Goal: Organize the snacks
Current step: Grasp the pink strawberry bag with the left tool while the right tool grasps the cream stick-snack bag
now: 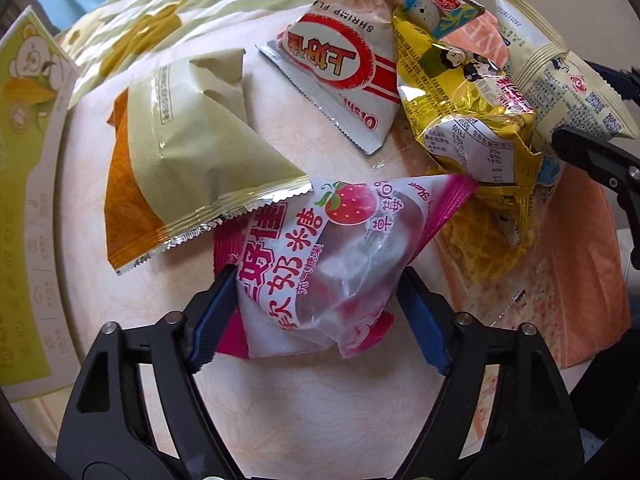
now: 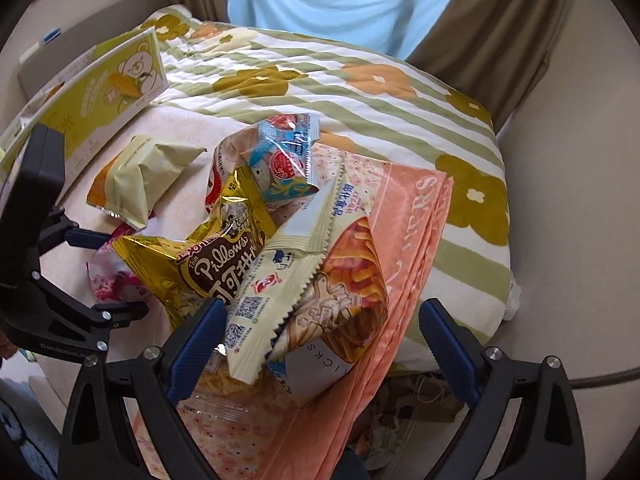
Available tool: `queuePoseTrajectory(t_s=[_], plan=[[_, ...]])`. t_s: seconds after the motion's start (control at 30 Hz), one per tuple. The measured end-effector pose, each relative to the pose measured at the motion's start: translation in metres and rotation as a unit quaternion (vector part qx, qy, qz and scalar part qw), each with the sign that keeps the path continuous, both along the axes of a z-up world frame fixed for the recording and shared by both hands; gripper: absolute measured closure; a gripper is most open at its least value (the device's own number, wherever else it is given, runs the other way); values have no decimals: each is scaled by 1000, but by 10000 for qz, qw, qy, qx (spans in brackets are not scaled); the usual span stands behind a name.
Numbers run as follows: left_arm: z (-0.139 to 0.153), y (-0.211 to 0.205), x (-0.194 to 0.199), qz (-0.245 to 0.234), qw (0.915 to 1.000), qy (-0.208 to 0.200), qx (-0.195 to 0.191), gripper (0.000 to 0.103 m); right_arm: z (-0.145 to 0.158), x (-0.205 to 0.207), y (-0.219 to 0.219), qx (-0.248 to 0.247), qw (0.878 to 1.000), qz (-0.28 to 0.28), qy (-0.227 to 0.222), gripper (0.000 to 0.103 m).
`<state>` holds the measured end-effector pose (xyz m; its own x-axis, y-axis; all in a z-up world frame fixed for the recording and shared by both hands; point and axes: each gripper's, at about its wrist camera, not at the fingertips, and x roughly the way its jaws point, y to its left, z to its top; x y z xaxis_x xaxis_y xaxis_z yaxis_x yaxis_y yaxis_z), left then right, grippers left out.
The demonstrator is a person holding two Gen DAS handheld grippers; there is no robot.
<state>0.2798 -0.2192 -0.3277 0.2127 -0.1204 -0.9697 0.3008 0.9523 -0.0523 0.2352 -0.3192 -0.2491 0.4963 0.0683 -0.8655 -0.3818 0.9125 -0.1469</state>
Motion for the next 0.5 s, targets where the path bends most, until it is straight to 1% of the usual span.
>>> queuePoseTrajectory(t_s=[0.03,0.07,0.17,0.23,0.43,0.5], plan=[[0,0,0,-11,10000,1,1,33,-1,0,2,-37,9999,97,6,7],[1,1,0,-11,10000,3,-14,35,-2,1,4,-62,9998,165,-1,7],[2,3,-1,-8,10000,-4,-71,38,-7,4,7,-90,9996,278,66,7],[3,6,-1,-6,9999,25,-130,38,-12,7,7,-148,9994,288,119,7],[5,11,-4,41,9996,106,-265,39,-18,11,4,8,9993,294,239,8],[6,13,-5,61,9995,118,-286,39,-17,10,3,40,9992,299,249,10]])
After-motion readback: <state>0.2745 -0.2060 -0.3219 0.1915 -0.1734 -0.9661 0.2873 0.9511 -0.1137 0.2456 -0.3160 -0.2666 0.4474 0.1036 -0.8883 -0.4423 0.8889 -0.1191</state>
